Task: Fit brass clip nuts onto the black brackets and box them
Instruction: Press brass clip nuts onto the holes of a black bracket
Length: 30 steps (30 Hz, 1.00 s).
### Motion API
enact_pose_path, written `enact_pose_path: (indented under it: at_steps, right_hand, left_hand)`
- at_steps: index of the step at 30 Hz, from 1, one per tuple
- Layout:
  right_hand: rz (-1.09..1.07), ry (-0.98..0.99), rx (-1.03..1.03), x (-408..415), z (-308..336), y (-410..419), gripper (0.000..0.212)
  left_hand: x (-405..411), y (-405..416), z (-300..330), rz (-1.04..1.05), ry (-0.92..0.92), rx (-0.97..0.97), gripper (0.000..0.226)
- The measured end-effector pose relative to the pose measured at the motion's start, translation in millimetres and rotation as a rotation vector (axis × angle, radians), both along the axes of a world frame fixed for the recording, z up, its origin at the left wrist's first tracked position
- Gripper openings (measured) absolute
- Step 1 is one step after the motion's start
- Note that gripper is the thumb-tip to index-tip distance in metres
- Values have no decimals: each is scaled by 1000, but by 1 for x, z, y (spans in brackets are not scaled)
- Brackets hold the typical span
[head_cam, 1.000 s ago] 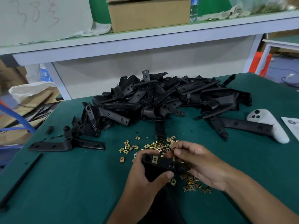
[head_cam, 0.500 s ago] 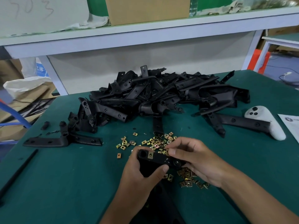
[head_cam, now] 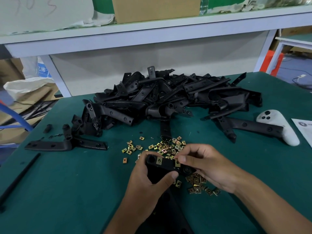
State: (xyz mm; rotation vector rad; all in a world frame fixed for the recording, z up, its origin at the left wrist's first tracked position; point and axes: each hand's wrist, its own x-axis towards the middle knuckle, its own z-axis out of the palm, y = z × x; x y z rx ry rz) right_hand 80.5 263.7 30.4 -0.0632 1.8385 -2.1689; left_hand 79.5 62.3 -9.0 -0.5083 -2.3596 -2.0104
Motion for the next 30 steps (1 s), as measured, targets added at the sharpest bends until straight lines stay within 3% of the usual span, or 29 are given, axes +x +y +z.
enact_pose_path:
  at_steps: [7, 17, 21, 26, 28, 30]
  right_hand:
    - [-80, 14, 95, -1, -6, -5, 28]
    - [-80, -7, 49, -1, -6, -3, 19]
    - [-35, 2, 36, -1, -2, -1, 12]
    - [36, 7, 26, 1, -1, 2, 34]
    - [69, 64, 64, 1, -2, 3, 21]
    - [87, 128, 106, 0, -3, 3, 23]
  left_hand:
    - [1, 0, 3, 6, -10, 8, 38]
    - [1, -1, 1, -14, -32, 25, 41]
    - [1, 0, 0, -16, -32, 25, 42]
    - [0, 0, 1, 54, -10, 41, 37]
    - [0, 0, 1, 56, -1, 53, 33]
    - [0, 1, 3, 45, -6, 64, 25]
